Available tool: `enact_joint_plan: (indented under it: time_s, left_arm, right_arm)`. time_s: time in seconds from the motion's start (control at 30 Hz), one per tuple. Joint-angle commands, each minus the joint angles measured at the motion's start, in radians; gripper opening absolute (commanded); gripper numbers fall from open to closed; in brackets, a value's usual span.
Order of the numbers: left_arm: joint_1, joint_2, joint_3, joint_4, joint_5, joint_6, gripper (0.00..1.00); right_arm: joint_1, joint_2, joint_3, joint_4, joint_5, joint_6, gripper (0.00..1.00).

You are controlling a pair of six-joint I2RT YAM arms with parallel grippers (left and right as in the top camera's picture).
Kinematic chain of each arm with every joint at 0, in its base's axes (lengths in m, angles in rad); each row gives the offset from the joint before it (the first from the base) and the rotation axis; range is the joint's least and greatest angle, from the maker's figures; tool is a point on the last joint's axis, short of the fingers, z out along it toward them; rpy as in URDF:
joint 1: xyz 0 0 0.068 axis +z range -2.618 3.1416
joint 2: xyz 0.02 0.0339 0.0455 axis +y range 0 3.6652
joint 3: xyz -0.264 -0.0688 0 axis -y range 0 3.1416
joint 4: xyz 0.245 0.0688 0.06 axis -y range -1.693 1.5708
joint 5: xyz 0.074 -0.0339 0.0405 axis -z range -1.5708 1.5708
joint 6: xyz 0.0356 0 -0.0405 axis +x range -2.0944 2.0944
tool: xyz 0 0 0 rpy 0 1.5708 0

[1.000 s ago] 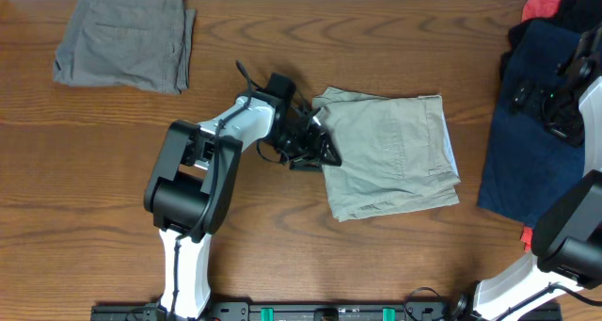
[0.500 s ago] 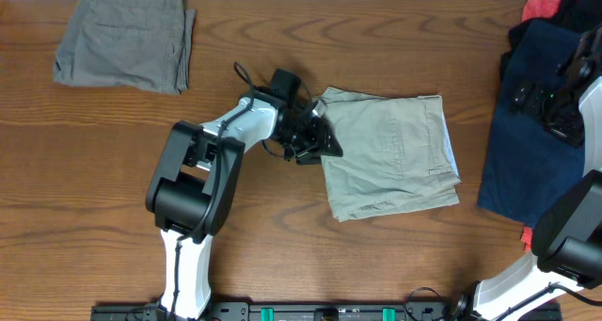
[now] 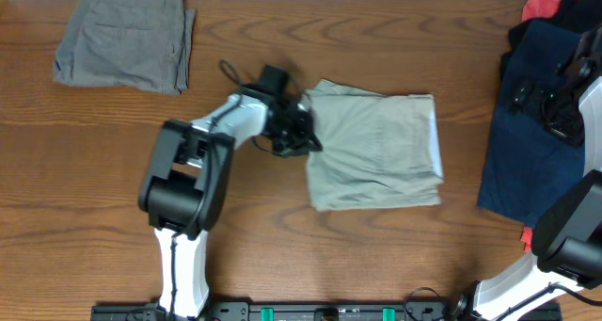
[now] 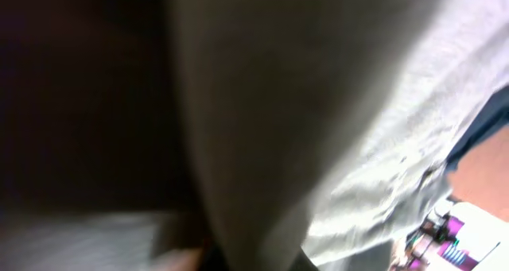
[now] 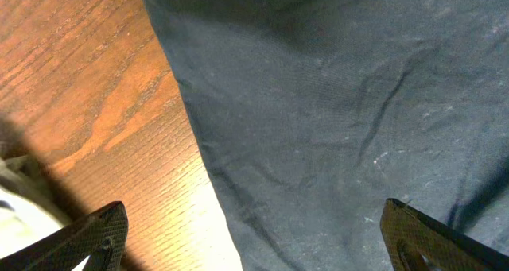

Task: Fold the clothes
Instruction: 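Grasp the folded pants and drag them up-left with the left gripper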

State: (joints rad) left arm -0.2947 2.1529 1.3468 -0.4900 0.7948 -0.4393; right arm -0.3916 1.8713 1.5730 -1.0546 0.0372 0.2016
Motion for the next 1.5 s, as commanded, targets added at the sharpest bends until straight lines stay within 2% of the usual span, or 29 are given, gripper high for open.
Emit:
enact_joint_plan:
  time_s: [0.0,0.33,0.57,0.7,1.03,1.23,1.47]
  left_arm:
    - [0.1,0.017,0.039,-0.013,-0.098,0.074,0.06]
    - [0.305,0.017,0.192,-0.193,-0.325,0.29,0.06]
    - [0.338,0.016,0.375,-0.337,-0.532,0.366,0.06]
    - [0.338,0.016,0.485,-0.373,-0.603,0.415,0.06]
    - [0.338,0.016,0.6,-0.277,-0.956,0.455,0.06]
    - [0.337,0.016,0.604,-0.154,-1.086,0.5,0.06]
    - [0.338,0.016,0.659,-0.079,-1.207,0.531,0.06]
  right_arm:
    - [0.006,0.003,0.0,-0.001,0.003,0.011,0.99]
    - [0.006,0.003,0.0,-0.001,0.003,0.011,0.99]
    - [0.006,0.003,0.0,-0.001,0.003,0.011,0.99]
    - [0.006,0.003,0.0,-0.001,0.003,0.011,0.99]
    - [0.006,0.003,0.0,-0.001,0.003,0.011,0.99]
    - [0.006,0.003,0.0,-0.001,0.003,0.011,0.99]
    - [0.006,0.003,0.0,-0.001,0.003,0.011,0.99]
